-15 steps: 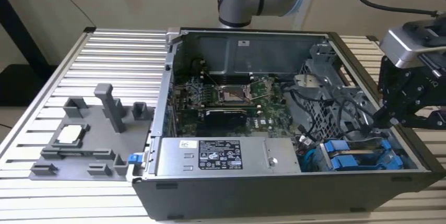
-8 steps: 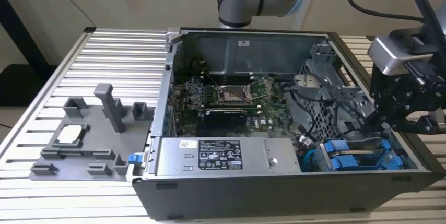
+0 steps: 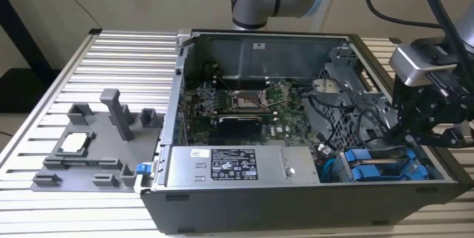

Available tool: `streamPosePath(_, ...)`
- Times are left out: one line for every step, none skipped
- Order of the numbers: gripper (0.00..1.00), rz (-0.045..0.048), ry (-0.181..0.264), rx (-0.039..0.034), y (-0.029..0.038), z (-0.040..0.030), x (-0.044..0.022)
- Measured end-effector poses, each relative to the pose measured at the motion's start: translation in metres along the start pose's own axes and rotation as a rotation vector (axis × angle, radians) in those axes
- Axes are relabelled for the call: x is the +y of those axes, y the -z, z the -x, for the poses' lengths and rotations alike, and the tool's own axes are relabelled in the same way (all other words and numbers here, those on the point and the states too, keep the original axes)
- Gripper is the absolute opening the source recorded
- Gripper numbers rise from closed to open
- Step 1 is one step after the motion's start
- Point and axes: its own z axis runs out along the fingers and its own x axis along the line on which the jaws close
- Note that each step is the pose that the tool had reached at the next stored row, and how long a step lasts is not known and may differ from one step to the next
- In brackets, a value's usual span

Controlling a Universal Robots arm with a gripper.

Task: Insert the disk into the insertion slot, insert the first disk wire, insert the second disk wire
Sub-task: 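Insert the first disk wire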

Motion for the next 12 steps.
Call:
streamPosePath(0.19,0.0,-0.001,0.0008,-0.0005,-0.0001,-0.001)
streamPosePath(0.19,-0.0001,-0.002,0.0013,-0.0012,-0.0002,-0.0018)
streamPosePath(0.19,-0.0001,-0.003,0.0025,-0.0017,-0.0003,-0.0024)
streamPosePath(0.19,-0.0001,-0.005,0.0042,-0.0021,-0.0003,-0.0026)
streamPosePath(0.19,-0.0002,-0.007,0.0063,-0.0027,-0.0004,-0.0026)
streamPosePath(0.19,-0.0002,-0.01,0.0076,-0.0032,-0.0006,-0.0025)
streamPosePath(0.19,-0.0003,-0.013,0.0088,-0.0037,-0.0009,-0.0025)
streamPosePath(0.19,-0.0002,-0.016,0.0102,-0.0041,-0.001,-0.0026)
streamPosePath(0.19,0.0004,-0.018,0.0116,-0.0045,-0.0011,-0.0025)
streamPosePath(0.19,0.0016,-0.019,0.0126,-0.005,-0.0012,-0.0025)
streamPosePath(0.19,0.0026,-0.021,0.0131,-0.0054,-0.0014,-0.0024)
streamPosePath(0.19,0.0032,-0.023,0.0133,-0.0057,-0.0016,-0.0024)
